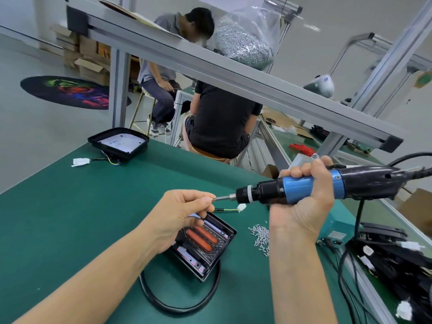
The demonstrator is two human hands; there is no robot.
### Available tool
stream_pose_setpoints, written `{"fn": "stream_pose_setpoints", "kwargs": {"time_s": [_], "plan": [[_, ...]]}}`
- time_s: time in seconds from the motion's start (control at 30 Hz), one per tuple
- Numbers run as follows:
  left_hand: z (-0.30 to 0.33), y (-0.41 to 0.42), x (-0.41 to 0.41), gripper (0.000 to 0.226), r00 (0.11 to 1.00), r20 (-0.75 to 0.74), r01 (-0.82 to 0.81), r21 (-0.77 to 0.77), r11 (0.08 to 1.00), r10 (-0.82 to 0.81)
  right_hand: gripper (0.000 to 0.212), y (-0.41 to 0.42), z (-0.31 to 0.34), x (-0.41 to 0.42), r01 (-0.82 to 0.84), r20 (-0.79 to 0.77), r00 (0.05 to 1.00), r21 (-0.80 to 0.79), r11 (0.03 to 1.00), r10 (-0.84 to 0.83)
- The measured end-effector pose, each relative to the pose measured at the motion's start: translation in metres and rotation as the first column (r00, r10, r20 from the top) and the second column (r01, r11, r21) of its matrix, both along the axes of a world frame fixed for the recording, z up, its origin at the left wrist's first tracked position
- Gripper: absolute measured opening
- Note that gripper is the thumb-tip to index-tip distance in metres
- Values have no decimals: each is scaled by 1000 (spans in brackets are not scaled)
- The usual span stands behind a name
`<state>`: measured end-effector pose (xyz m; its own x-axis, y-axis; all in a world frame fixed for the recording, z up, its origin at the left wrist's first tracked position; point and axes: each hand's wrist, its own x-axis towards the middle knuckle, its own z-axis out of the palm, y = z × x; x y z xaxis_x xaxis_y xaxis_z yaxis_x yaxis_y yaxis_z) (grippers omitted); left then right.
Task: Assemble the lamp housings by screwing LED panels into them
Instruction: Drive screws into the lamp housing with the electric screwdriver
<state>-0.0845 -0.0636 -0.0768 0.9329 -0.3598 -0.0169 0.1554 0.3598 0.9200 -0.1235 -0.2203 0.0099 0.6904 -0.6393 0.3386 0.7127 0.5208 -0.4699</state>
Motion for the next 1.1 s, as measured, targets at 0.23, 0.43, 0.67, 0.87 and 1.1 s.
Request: {"fn": "stream_pose_setpoints", "kwargs": {"time_s": [0.23, 0.43, 0.67, 0.87, 1.1], "plan": [[-5, 19, 13, 14, 995, 73, -74, 97, 992, 67, 21, 14, -6, 18, -40, -25, 999, -7, 999, 40], [-20, 46, 35, 14, 875, 425, -437, 489, 755, 231, 21, 25, -24, 43, 1, -109, 994, -92, 996, -11], [-29, 39, 40, 9, 819, 571, -511, 672, 536, 65, 22, 35, -53, 67, 57, -219, 970, -214, 975, -104], [-39, 32, 44, 10, 823, 567, -490, 737, 465, -32, 19, 38, -65, 75, 60, -252, 959, -261, 963, -128], [-42, 30, 48, 11, 825, 564, -495, 747, 443, -30, 19, 41, -70, 78, 62, -256, 954, -332, 941, -153]]}}
